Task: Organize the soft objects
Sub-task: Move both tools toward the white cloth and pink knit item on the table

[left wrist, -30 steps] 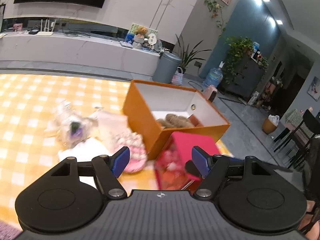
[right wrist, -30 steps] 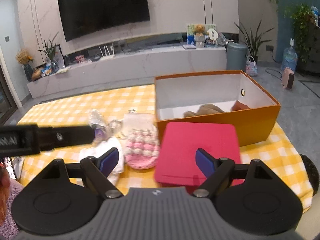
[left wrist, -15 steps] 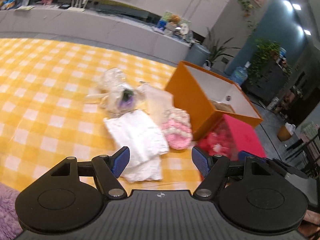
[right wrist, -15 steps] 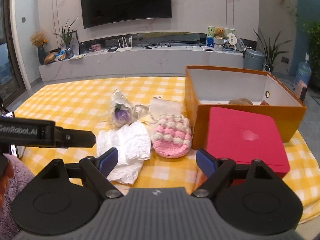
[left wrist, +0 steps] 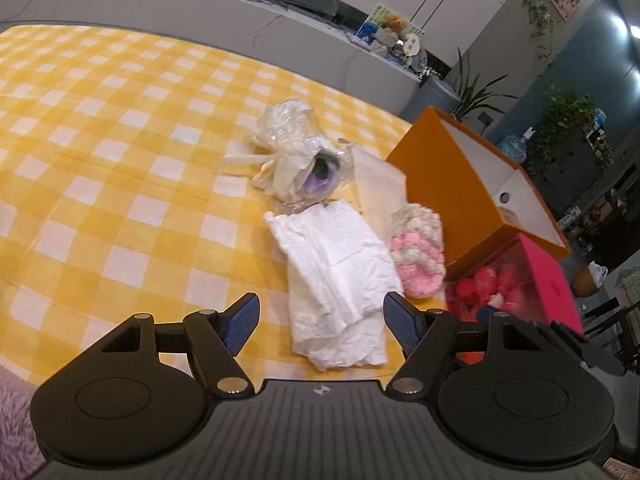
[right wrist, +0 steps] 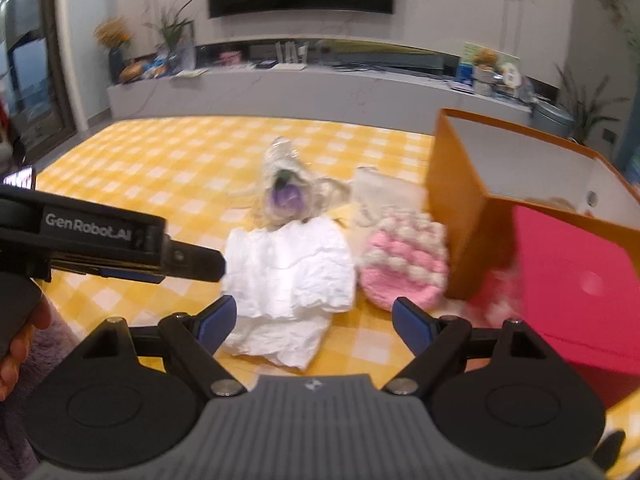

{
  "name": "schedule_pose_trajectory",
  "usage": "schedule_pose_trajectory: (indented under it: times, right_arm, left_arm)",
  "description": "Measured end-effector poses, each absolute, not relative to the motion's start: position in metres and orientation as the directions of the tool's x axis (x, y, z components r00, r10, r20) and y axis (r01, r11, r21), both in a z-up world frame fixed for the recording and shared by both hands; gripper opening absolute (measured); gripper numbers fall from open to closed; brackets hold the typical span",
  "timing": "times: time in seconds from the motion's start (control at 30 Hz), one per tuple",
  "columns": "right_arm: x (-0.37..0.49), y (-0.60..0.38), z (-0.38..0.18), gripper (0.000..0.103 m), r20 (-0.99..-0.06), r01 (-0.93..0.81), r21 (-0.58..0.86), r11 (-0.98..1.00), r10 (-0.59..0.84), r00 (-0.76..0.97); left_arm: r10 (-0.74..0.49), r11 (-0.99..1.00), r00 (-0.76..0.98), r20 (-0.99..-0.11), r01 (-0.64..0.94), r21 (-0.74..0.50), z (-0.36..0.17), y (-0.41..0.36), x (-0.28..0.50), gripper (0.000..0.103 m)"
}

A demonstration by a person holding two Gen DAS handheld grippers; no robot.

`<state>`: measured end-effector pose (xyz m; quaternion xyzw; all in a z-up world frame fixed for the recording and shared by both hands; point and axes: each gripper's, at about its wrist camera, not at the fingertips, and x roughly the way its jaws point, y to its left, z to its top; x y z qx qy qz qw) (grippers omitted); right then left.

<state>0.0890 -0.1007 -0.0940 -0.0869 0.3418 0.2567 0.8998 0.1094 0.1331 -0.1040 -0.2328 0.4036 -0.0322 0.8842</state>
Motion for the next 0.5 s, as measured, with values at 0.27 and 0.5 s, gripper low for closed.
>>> schedule_pose_trajectory:
  times: [0.27,0.5]
  right_arm:
    - [0.119,-0.084,-0.116,0.074,-0.721,-0.532,0.048,0.845,0.398,0.567]
    - [0.135,-0.071,-0.132,0.074,-0.747,-0.541,0.08,0.837,0.409,0.524]
  left_arm:
    - [-0.262,0.867,0.668,-0.696,-0.152,-0.474,-0.115,0.141,0.114,0.081]
    - [-0.264,0.881,0.636,-0.725,-0.147,-0.45,-0.121,0.136,0.122,0.066]
